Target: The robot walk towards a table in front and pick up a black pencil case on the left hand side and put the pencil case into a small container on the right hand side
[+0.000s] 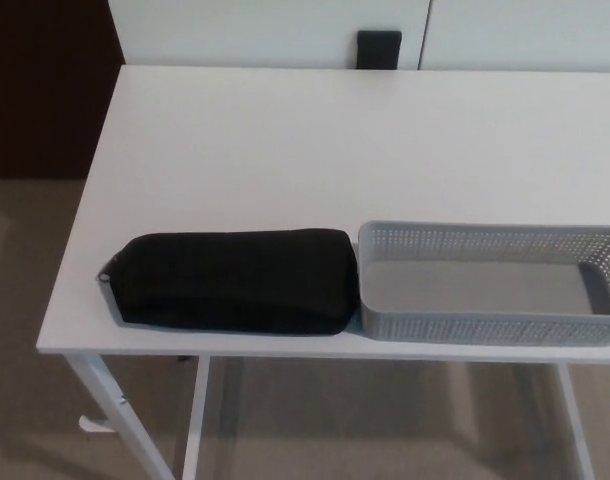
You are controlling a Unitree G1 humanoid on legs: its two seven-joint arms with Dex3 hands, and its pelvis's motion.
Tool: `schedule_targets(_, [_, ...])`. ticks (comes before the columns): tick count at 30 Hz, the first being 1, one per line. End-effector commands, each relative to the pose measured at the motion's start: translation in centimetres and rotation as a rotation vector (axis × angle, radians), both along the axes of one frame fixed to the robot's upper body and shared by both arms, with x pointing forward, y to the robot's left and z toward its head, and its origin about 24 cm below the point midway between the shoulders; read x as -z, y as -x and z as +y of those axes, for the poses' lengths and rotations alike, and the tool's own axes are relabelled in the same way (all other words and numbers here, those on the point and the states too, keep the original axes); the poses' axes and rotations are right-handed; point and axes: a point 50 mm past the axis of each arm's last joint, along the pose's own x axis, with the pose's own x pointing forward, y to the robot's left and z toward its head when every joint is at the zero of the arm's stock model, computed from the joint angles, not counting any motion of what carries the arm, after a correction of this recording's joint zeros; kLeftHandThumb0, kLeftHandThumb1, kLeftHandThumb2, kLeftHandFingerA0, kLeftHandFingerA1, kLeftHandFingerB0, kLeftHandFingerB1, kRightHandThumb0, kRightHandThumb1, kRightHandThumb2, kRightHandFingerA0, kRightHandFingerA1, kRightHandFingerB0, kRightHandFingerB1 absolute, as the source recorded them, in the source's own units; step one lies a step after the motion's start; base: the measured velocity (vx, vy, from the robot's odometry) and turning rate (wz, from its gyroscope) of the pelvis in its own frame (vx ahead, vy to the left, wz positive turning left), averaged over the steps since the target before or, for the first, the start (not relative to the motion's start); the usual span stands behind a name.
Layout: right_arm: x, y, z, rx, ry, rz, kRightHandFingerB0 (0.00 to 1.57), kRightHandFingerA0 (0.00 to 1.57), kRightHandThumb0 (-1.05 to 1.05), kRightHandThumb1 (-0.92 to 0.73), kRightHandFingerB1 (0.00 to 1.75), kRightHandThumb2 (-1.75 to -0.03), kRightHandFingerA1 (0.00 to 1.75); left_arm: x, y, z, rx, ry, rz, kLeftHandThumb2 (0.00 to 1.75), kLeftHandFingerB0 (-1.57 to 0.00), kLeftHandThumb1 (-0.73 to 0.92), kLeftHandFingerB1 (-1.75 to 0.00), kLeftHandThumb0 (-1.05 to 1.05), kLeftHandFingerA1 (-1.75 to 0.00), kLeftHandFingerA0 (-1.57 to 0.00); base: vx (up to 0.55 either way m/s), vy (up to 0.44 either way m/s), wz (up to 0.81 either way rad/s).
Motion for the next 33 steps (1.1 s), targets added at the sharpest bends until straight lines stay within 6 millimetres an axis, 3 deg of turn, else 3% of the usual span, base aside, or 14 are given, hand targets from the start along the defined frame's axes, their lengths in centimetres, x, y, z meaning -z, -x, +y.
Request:
schedule_targets(1, [-0.4, 0.0, -0.7, 0.009, 0.014, -0.001, 0.27, 0.48, -0.27, -0.63, 0.38, -0.58, 0.5, -2.1, -0.6, 2.4, -0.199, -0.055, -0.155, 0.9, 0.0, 0.37, -0.5, -0.3, -0.52, -0.01, 0.0, 0.0, 0.0])
schedule_targets(2, [-0.6, -0.2, -0.8, 0.008, 0.014, -0.008, 0.15, 0.41, -0.24, -0.45, 0.5, -0.89, 0.62, -3.7, -1.2, 3.7, -0.274, -0.119, -0.241, 0.58, -0.07, 0.46, -0.22, -0.5, -0.31, -0.07, 0.0, 0.0, 0.0])
schedule_targets(3, [-0.6, -0.4, -0.9, 0.01, 0.016, -0.009, 0.27, 0.49, -0.27, -0.63, 0.37, -0.58, 0.5, -5.1, -1.5, 4.6, -0.3, -0.171, -0.302, 0.74, -0.03, 0.34, -0.22, -0.53, -0.29, -0.02, 0.0, 0.0, 0.0])
schedule_targets(4, [-0.7, -0.4, -0.9, 0.011, 0.02, -0.004, 0.27, 0.49, -0.27, -0.63, 0.37, -0.58, 0.49, -6.8, -1.6, 5.7, -0.313, -0.227, -0.364, 0.71, 0.0, 0.38, -0.04, -0.63, -0.07, 0.0, 0.0, 0.0, 0.0])
schedule_targets(9, [-0.7, -1.1, -1.1, 0.0, 0.037, 0.001, 0.28, 0.5, -0.27, -0.63, 0.36, -0.58, 0.48, -14.8, -3.0, 7.4, -0.263, -0.471, -0.602, 0.77, 0.0, 0.35, -0.17, -0.58, -0.2, 0.0, 0.0, 0.0, 0.0])
schedule_targets(12, [-0.7, -1.5, -0.9, -0.002, 0.027, 0.008, 0.27, 0.48, -0.27, -0.63, 0.35, -0.58, 0.47, -23.7, -5.7, 4.2, -0.03, -0.641, -0.878, 0.78, -0.06, 0.37, -0.24, -0.61, -0.21, -0.02, 0.0, 0.0, 0.0])
schedule_targets(17, [-0.5, -1.3, -0.4, -0.006, 0.02, 0.005, 0.26, 0.48, -0.28, -0.63, 0.36, -0.58, 0.48, -30.5, -9.6, -2.0, 0.298, -0.691, -1.042, 0.76, -0.04, 0.33, -0.27, -0.54, -0.26, -0.04, 0.0, 0.0, 0.0])
schedule_targets(19, [-0.4, -1.2, -0.4, -0.006, 0.023, 0.005, 0.26, 0.48, -0.28, -0.62, 0.36, -0.58, 0.48, -31.2, -10.5, -3.2, 0.381, -0.649, -1.048, 0.75, -0.07, 0.35, -0.24, -0.54, -0.2, -0.01, 0.0, 0.0, 0.0])
schedule_targets(20, [-0.5, -1.2, -0.7, -0.007, 0.049, 0.003, 0.28, 0.49, -0.28, -0.62, 0.37, -0.58, 0.49, -31.7, -12.6, -5.4, 0.517, -0.607, -1.051, 0.75, -0.04, 0.32, -0.25, -0.49, -0.34, -0.02, 0.0, 0.0, 0.0])
schedule_targets(22, [-0.6, -1.2, -0.8, 0.008, 0.051, -0.004, 0.29, 0.5, -0.26, -0.62, 0.37, -0.57, 0.49, -32.0, -13.6, -6.6, 0.574, -0.571, -1.035, 0.74, -0.03, 0.31, -0.27, -0.47, -0.34, -0.02, 0.0, 0.0, 0.0])
schedule_targets(24, [-0.8, -1.9, -1.0, 0.02, 0.045, -0.018, 0.28, 0.49, -0.26, -0.63, 0.36, -0.58, 0.48, -32.1, -16.2, -9.6, 0.727, -0.528, -0.973, 0.73, -0.03, 0.31, -0.24, -0.46, -0.25, -0.01, 0.0, 0.0, 0.0])
schedule_targets(27, [-1.1, -2.5, -1.1, 0.029, 0.039, -0.031, 0.28, 0.49, -0.25, -0.63, 0.36, -0.58, 0.48, -31.8, -18.2, -11.5, 0.817, -0.511, -0.9, 0.71, -0.02, 0.32, -0.2, -0.45, -0.18, 0.0, 0.0, 0.0, 0.0])
schedule_targets(28, [-1.2, -2.5, -1.2, 0.014, 0.049, -0.042, 0.28, 0.51, -0.26, -0.62, 0.38, -0.57, 0.5, -31.0, -19.7, -12.3, 0.869, -0.459, -0.805, 0.68, -0.01, 0.36, -0.04, -0.51, 0.0, 0.0, 0.0, 0.0, 0.0])
schedule_targets(33, [-1.6, -3.0, -1.5, -0.011, 0.07, -0.058, 0.28, 0.52, -0.29, -0.62, 0.38, -0.58, 0.5, -29.5, -22.9, -13.6, 0.926, -0.414, -0.598, 0.68, 0.0, 0.36, -0.02, -0.52, 0.0, 0.0, 0.0, 0.0, 0.0])
